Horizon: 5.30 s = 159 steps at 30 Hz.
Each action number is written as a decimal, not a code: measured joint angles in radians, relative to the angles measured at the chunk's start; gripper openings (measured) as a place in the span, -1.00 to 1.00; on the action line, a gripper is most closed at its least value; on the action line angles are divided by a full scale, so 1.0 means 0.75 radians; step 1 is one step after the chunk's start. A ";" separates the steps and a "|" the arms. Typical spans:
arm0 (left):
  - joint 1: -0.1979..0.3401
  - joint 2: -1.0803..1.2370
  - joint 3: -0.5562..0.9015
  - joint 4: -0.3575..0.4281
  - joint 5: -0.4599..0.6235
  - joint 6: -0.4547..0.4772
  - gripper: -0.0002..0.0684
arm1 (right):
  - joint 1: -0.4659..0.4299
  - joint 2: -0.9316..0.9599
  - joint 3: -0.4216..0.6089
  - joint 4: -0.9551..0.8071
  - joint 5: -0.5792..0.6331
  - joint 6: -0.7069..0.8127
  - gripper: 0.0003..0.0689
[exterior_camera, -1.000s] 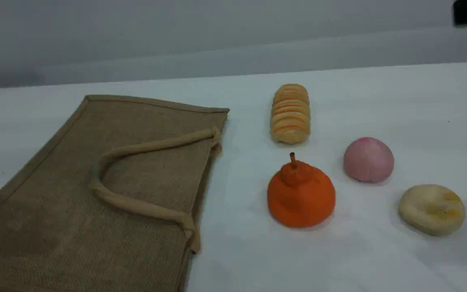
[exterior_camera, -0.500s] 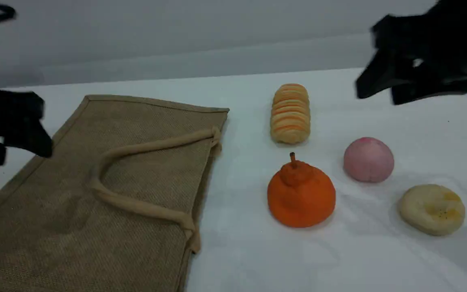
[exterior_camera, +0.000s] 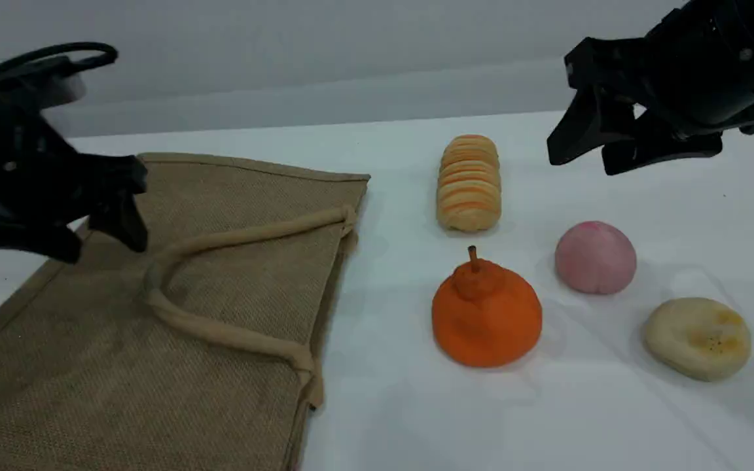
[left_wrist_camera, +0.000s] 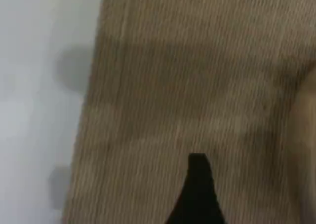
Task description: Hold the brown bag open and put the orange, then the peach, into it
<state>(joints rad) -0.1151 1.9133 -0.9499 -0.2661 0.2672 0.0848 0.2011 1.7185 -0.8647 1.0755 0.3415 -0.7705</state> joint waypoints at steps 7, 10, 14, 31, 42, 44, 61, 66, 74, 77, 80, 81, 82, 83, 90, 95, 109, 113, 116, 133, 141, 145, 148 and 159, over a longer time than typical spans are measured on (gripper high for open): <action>-0.055 0.139 -0.129 0.003 0.078 0.016 0.50 | 0.000 0.000 0.000 0.000 -0.034 0.000 0.06; -0.102 0.172 -0.155 0.006 0.068 0.016 0.50 | 0.000 0.000 0.000 0.000 -0.035 0.001 0.06; -0.109 0.221 -0.159 0.006 0.048 0.014 0.49 | 0.000 0.000 0.000 0.000 -0.035 0.001 0.06; -0.107 0.246 -0.197 0.004 0.071 -0.091 -0.78 | 0.000 0.010 0.000 0.000 -0.035 0.001 0.06; -0.107 -0.047 -0.556 0.005 0.586 0.100 -0.78 | 0.000 0.014 0.000 -0.001 0.088 -0.037 0.06; -0.107 -0.107 -0.630 0.005 0.676 0.137 -0.78 | 0.000 0.014 0.000 -0.001 0.100 -0.037 0.06; -0.107 -0.212 -1.151 -0.273 1.276 0.593 -0.78 | 0.000 0.014 0.000 0.210 0.162 -0.292 0.06; -0.107 -0.214 -1.185 -0.365 1.274 0.657 -0.78 | 0.000 0.047 0.000 0.223 0.172 -0.308 0.06; -0.106 -0.214 -1.185 -0.263 1.274 0.608 -0.78 | 0.044 0.204 0.000 0.366 0.184 -0.452 0.06; -0.106 -0.214 -1.185 -0.263 1.274 0.608 -0.78 | 0.107 0.259 0.000 0.452 0.144 -0.546 0.06; -0.106 -0.214 -1.185 -0.263 1.274 0.606 -0.78 | 0.171 0.301 0.000 0.547 0.058 -0.632 0.06; -0.106 -0.214 -1.185 -0.263 1.274 0.606 -0.78 | 0.185 0.313 0.000 0.582 0.023 -0.662 0.06; -0.106 -0.214 -1.185 -0.264 1.274 0.606 -0.78 | 0.198 0.325 -0.001 0.610 -0.011 -0.695 0.06; -0.106 -0.214 -1.185 -0.270 1.274 0.605 -0.78 | 0.209 0.333 -0.001 0.647 -0.037 -0.724 0.06; -0.106 -0.214 -1.185 -0.273 1.272 0.603 -0.78 | 0.217 0.382 -0.003 0.890 -0.111 -1.002 0.06; -0.106 -0.214 -1.185 -0.277 1.272 0.603 -0.78 | 0.218 0.451 -0.037 0.893 -0.019 -1.069 0.06; -0.106 -0.214 -1.185 -0.282 1.272 0.582 -0.78 | 0.224 0.414 -0.074 0.882 -0.128 -1.066 -0.94; -0.106 -0.212 -1.185 -0.282 1.272 0.583 -0.78 | 0.224 0.250 -0.015 0.780 -0.243 -1.057 -0.96; -0.106 -0.212 -1.185 -0.282 1.272 0.583 -0.78 | 0.224 0.102 0.050 0.766 -0.329 -1.042 -0.96; -0.106 -0.213 -1.185 -0.398 1.272 0.644 -0.78 | 0.225 -0.354 0.158 0.801 0.095 -0.928 -0.95; -0.106 -0.216 -1.185 -0.420 1.272 0.644 -0.78 | 0.237 -0.230 0.158 0.892 0.193 -0.972 -0.95; -0.106 -0.216 -1.185 -0.420 1.272 0.645 -0.78 | 0.296 -0.141 0.119 0.889 0.211 -1.045 -0.95; -0.106 -0.216 -1.185 -0.420 1.272 0.645 -0.78 | 0.352 -0.062 0.054 0.891 0.210 -1.045 -0.95; -0.106 -0.216 -1.185 -0.421 1.272 0.645 -0.78 | 0.425 0.284 -0.277 0.893 0.197 -1.048 -0.94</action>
<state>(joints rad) -0.1944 1.7514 -1.8388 -0.5821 1.2214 0.5682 0.5198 1.9313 -1.0726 1.7456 0.4893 -1.5562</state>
